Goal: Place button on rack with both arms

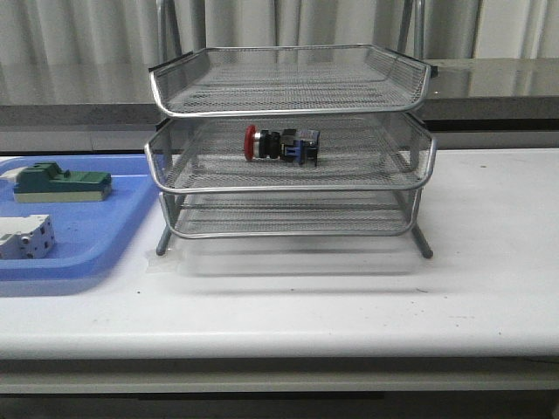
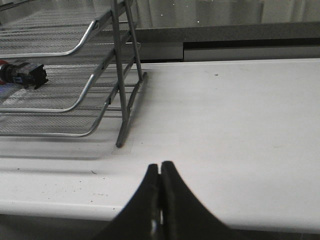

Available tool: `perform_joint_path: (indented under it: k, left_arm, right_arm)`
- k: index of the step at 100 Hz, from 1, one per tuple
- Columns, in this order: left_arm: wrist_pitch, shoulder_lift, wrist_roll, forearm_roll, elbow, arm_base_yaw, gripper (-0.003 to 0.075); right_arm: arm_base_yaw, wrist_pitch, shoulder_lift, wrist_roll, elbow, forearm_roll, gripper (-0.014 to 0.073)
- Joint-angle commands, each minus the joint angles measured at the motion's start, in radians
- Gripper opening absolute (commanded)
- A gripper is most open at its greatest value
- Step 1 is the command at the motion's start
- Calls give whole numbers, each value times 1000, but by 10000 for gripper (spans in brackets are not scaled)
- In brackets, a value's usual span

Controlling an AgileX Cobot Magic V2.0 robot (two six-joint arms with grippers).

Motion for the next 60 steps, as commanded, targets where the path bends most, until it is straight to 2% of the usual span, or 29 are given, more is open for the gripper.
perform_joint_path:
  k: [1,60]
  left_arm:
    - [-83,6,-13,-7,-25,2,-20]
    - [-83,6,-13,-7,-25,2,-20]
  right_arm:
    - [0,-148,-21,2,7,-7,-60]
    - [0,-164,-21,2,14,-7,-60]
